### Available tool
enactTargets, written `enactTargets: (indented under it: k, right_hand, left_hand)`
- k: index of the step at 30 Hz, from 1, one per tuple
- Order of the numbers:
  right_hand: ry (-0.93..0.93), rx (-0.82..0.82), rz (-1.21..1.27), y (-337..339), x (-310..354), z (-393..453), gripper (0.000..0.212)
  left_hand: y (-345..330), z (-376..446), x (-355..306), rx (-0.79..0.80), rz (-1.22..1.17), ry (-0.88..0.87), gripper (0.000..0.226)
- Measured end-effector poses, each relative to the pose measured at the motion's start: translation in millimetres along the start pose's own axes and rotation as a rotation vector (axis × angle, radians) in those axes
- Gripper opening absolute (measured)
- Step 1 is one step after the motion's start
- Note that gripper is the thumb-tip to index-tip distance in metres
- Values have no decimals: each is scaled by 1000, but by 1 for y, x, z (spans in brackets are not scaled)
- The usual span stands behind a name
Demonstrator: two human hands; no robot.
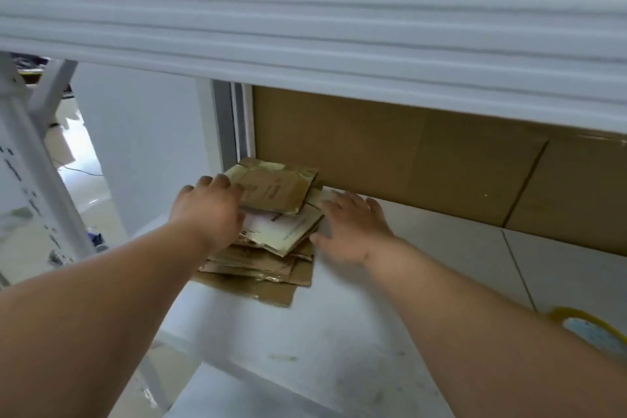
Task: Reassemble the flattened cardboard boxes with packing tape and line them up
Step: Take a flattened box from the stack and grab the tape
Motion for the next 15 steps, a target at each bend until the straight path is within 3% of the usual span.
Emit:
enactTargets:
  k: [10, 15]
  right_hand:
    - [-178, 18, 42, -26, 6, 29, 75]
    - [-298, -37, 92, -22, -8, 16, 74]
  left_hand:
    - [-34, 50, -10, 21, -47, -272, 49]
    - [-10, 56, 3, -137, -192, -116, 42]
Point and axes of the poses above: each hand's wrist, its own z-axis towards the middle knuckle, its own y-axis out of the back of the hand, x = y × z, the point moved 7 cm from there along z, towards the middle knuckle, and after that the axes turned 13 degrees about z, right-handed, at the moved point
